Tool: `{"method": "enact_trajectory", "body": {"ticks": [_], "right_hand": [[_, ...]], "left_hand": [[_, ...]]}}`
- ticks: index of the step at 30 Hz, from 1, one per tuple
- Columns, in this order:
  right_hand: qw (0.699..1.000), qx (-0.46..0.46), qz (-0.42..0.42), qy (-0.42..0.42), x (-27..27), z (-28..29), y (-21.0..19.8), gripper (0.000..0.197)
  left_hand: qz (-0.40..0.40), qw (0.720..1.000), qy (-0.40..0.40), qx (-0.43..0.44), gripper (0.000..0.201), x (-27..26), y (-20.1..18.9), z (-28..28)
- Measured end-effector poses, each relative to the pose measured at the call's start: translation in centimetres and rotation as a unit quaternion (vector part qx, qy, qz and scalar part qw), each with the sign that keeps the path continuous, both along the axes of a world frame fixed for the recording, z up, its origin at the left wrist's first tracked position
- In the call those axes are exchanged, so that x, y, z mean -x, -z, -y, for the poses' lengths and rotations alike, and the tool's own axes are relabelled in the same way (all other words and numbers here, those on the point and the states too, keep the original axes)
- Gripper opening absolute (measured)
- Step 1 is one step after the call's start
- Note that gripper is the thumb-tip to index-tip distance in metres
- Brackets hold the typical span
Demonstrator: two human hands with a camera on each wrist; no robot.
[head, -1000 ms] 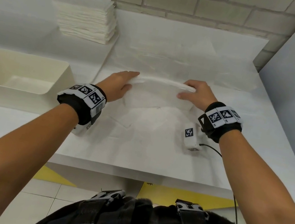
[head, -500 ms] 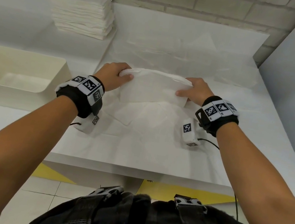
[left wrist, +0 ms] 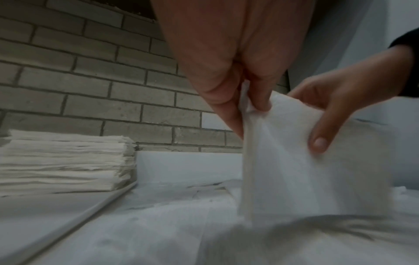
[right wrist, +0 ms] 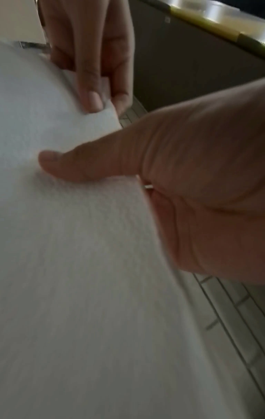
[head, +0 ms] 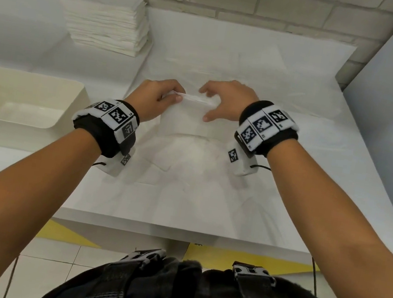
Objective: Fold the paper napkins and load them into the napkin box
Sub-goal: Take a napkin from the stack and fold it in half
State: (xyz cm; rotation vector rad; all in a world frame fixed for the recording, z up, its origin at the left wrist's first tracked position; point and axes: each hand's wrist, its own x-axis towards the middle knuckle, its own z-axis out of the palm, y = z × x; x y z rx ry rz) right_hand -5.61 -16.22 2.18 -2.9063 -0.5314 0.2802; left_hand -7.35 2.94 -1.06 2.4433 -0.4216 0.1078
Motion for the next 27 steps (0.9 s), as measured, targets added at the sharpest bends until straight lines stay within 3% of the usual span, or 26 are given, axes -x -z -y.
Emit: {"method": "enact_trajectory", "body": {"ticks": [2,3,4,7,10,12,14,18,23,27], "right_hand": [[1.000,-0.005,-0.021,-0.005,-0.3,-0.7,-0.5,0.017],[0.999,-0.016,-0.027,-0.004,-0.5,-0.8,-0.6,0.014],[0.999,-0.023,-0.034,-0.007,-0.5,-0.9,-0.8,0.024],[0.999,-0.029,-0.029,-0.011,-0.6,-1.7,-1.6,0.012],[0.999,-0.025,-0.008,-0.028,-0.4,-2.0,-2.4,0.026],[0.999,-0.047,-0.007,-0.023,-0.4,-1.3,-2.9,0.023],[0.998,-0.067,-0.013,-0.016,-0.3,0.0,-3.6,0.021],[0.992,-0.123,-0.030,0.000,-0.1,2.8,-4.5,0.013],[0.981,-0.182,-0.061,0.039,-0.2,5.6,-4.2,0.016],[0.962,-0.248,-0.097,0.057,-0.2,6.1,-3.0,0.026]], "left_hand": [[0.008,1.000,0.003,-0.009,0.019,0.1,-0.9,-0.1],[0.011,1.000,0.012,-0.024,0.021,0.1,-1.5,-0.1],[0.015,0.998,0.033,-0.053,0.026,0.1,-2.2,0.0],[0.005,0.969,0.079,-0.236,0.061,-0.3,-4.3,1.6],[-0.019,0.943,0.068,-0.325,0.049,-1.0,-5.7,3.3],[-0.039,0.949,0.076,-0.304,0.030,-1.2,-6.7,3.1],[-0.053,0.959,0.084,-0.265,0.025,-1.3,-7.4,2.0],[-0.119,0.986,0.070,-0.092,0.020,-1.1,-8.1,-0.4],[-0.179,0.979,0.032,0.093,0.014,-0.7,-7.7,-1.9],[-0.154,0.975,-0.013,0.159,0.016,-0.5,-6.8,-2.4]]}}
